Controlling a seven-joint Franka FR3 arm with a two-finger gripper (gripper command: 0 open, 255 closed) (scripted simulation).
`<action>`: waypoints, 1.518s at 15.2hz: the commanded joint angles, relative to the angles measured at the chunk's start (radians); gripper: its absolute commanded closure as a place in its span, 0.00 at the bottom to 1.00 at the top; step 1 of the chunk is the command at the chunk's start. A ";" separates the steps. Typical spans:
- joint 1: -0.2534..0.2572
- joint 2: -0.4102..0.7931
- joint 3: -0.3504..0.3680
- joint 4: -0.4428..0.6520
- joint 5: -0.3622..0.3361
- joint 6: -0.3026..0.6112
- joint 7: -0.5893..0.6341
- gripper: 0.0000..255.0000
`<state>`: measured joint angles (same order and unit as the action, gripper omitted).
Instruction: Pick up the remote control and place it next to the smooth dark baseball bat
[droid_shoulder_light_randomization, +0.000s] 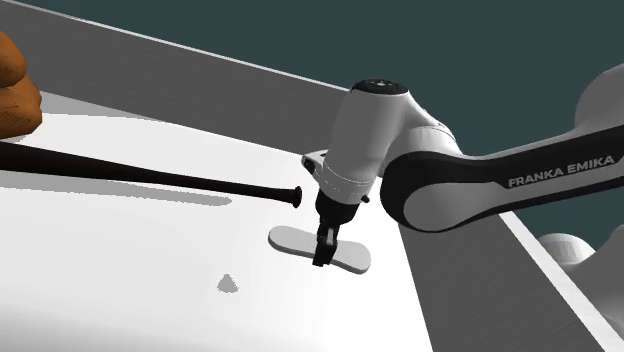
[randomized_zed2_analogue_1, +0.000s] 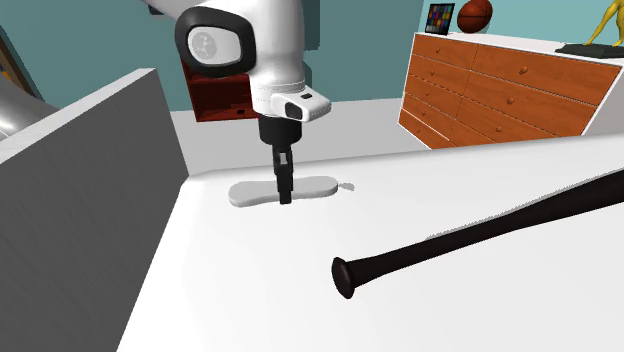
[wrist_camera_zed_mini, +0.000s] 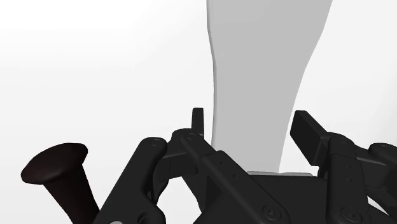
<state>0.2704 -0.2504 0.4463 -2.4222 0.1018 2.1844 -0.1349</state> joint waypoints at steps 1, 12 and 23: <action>0.002 -0.019 -0.004 0.014 0.006 -0.031 -0.004 1.00; 0.004 -0.079 -0.026 0.113 0.017 -0.189 -0.020 1.00; 0.023 0.213 0.094 0.434 -0.105 -0.240 0.189 1.00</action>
<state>0.2892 -0.0766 0.5282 -2.0260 0.0164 1.9478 0.0280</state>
